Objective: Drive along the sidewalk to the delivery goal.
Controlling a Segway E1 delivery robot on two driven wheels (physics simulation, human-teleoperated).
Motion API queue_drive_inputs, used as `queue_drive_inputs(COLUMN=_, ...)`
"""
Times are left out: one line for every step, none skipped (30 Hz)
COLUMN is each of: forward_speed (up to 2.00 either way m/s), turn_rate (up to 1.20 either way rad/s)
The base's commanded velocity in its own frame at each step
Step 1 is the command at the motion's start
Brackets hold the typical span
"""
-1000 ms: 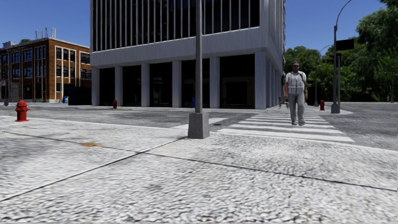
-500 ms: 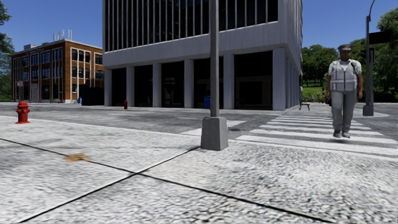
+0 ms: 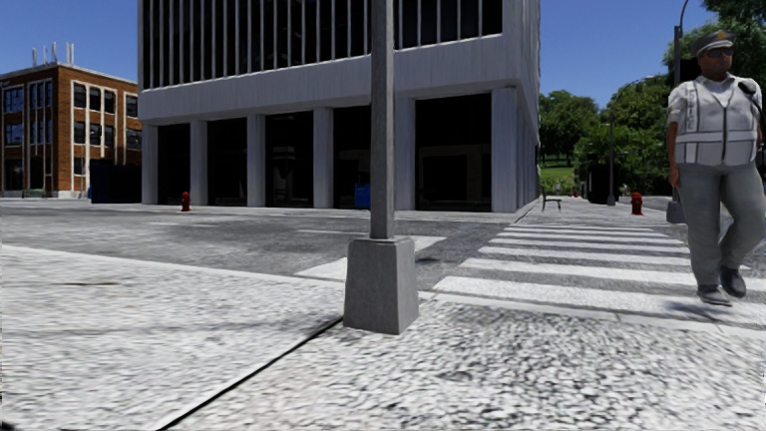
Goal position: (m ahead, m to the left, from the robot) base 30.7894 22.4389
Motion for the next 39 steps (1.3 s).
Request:
queue_drive_inputs(forward_speed=1.27, turn_rate=-0.67)
queue_drive_inputs(forward_speed=1.26, turn_rate=-0.67)
queue_drive_inputs(forward_speed=1.26, turn_rate=-0.67)
queue_drive_inputs(forward_speed=1.22, turn_rate=-0.67)
queue_drive_inputs(forward_speed=1.16, turn_rate=-0.67)
queue_drive_inputs(forward_speed=1.13, turn_rate=-0.61)
queue_drive_inputs(forward_speed=1.08, turn_rate=-0.5)
queue_drive_inputs(forward_speed=1.08, turn_rate=-0.5)
queue_drive_inputs(forward_speed=1.02, turn_rate=-0.47)
queue_drive_inputs(forward_speed=1.0, turn_rate=-0.46)
queue_drive_inputs(forward_speed=1.0, turn_rate=-0.46)
queue_drive_inputs(forward_speed=0.99, turn_rate=-0.46)
queue_drive_inputs(forward_speed=0.99, turn_rate=-0.46)
queue_drive_inputs(forward_speed=0.99, turn_rate=-0.46)
queue_drive_inputs(forward_speed=0.99, turn_rate=-0.46)
queue_drive_inputs(forward_speed=0.99, turn_rate=-0.46)
queue_drive_inputs(forward_speed=0.99, turn_rate=-0.46)
queue_drive_inputs(forward_speed=0.99, turn_rate=-0.46)
queue_drive_inputs(forward_speed=0.99, turn_rate=-0.46)
queue_drive_inputs(forward_speed=0.99, turn_rate=-0.46)
queue_drive_inputs(forward_speed=0.99, turn_rate=-0.47)
queue_drive_inputs(forward_speed=0.99, turn_rate=-0.58)
queue_drive_inputs(forward_speed=0.99, turn_rate=-0.58)
queue_drive_inputs(forward_speed=0.99, turn_rate=-0.62)
queue_drive_inputs(forward_speed=0.99, turn_rate=-0.63)
queue_drive_inputs(forward_speed=0.99, turn_rate=-0.6)
queue_drive_inputs(forward_speed=0.99, turn_rate=-0.58)
queue_drive_inputs(forward_speed=0.99, turn_rate=-0.58)
queue_drive_inputs(forward_speed=0.99, turn_rate=-0.58)
queue_drive_inputs(forward_speed=0.99, turn_rate=-0.57)
queue_drive_inputs(forward_speed=0.99, turn_rate=-0.57)
queue_drive_inputs(forward_speed=0.99, turn_rate=-0.57)
queue_drive_inputs(forward_speed=0.99, turn_rate=-0.57)
queue_drive_inputs(forward_speed=1.0, turn_rate=-0.56)
queue_drive_inputs(forward_speed=1.0, turn_rate=-0.56)
queue_drive_inputs(forward_speed=1.0, turn_rate=-0.55)
queue_drive_inputs(forward_speed=1.0, turn_rate=-0.51)
queue_drive_inputs(forward_speed=1.0, turn_rate=-0.49)
queue_drive_inputs(forward_speed=1.0, turn_rate=-0.1)
